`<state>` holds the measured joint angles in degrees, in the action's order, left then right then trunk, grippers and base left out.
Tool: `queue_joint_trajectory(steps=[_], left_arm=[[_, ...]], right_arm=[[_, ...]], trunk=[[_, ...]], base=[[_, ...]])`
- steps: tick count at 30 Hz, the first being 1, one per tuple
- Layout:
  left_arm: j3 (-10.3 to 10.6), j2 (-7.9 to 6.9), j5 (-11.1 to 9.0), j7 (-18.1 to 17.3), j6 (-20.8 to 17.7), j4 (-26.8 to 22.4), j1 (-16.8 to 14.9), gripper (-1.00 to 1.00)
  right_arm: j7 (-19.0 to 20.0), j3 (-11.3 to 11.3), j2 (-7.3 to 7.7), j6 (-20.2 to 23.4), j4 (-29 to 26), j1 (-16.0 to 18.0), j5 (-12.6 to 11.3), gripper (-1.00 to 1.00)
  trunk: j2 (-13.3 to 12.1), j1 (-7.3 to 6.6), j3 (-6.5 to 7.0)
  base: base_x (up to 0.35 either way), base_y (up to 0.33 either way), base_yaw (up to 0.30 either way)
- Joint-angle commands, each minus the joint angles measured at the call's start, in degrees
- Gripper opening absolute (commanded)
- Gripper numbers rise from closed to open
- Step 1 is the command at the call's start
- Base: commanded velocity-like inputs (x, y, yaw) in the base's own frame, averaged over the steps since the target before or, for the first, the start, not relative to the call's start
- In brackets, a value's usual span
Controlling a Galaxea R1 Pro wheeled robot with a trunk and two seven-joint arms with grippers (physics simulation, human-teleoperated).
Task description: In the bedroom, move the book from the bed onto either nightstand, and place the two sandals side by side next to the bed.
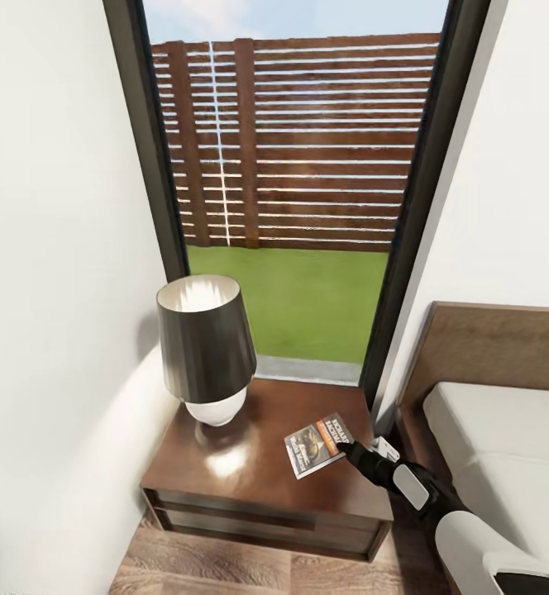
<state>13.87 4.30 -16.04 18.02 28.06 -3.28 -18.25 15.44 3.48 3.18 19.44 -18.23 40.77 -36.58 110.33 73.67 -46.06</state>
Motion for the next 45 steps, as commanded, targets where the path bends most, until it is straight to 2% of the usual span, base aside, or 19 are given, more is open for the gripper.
queue_joint_trajectory(steps=[1, 6, 14, 27, 38, 45], left_arm=[[0.5, 0.01, -0.4, 0.3, 0.1, 0.0, 0.0, 1.00], [0.5, 0.01, -0.4, 0.3, 0.1, 0.0, 0.0, 1.00], [0.5, 0.09, -0.4, 0.3, 0.2, 0.0, 0.0, 1.00], [0.6, 0.09, -0.4, 0.2, 0.1, 0.0, 0.0, 1.00], [0.6, 0.09, -0.4, 0.2, 0.1, 0.0, 0.0, 1.00], [0.6, 0.09, -0.4, 0.2, 0.1, 0.0, 0.0, 1.00]], right_arm=[[0.1, 0.4, -0.02, 0.5, -0.1, 0.0, -0.3, -1.00], [0.1, 0.4, -0.02, 0.4, -0.1, 0.1, -0.3, -1.00], [0.2, 0.4, 0.05, 0.5, -0.1, 0.0, -0.2, -1.00], [0.2, 0.4, 0.07, 0.5, -0.1, 0.0, -0.2, -1.00], [0.1, 0.4, 0.07, 0.5, -0.1, 0.1, -0.2, -1.00], [0.1, 0.4, 0.07, 0.5, -0.1, 0.0, -0.2, -1.00]], trunk=[[0.4, 0.22, -0.23], [2.4, 1.32, -1.13], [2.4, 1.32, -1.13], [2.4, 1.32, -1.13], [2.4, 1.32, -1.13], [5.3, 2.85, -2.39]], base=[[0.000, 0.000, 0.000], [0.000, 0.000, 0.000], [0.005, 0.000, 0.000], [0.243, 0.000, 0.000], [0.057, 0.000, 0.000], [0.005, 0.000, 0.000]])
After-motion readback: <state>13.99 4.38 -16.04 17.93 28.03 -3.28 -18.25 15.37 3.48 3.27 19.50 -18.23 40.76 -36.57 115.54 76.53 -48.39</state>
